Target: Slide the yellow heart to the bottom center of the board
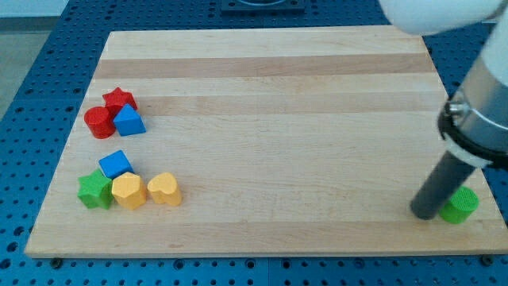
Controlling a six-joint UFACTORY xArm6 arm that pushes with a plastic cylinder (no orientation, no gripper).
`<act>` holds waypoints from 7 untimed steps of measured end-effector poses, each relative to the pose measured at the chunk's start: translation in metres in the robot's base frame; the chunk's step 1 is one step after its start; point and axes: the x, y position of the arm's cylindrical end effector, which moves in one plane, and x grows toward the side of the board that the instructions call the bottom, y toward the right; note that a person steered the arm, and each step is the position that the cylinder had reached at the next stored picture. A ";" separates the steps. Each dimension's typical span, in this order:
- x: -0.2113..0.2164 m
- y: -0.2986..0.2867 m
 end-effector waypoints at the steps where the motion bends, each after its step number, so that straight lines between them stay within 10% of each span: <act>1: 0.000 -0.058; 5: 0.033 -0.328; 7: 0.010 -0.350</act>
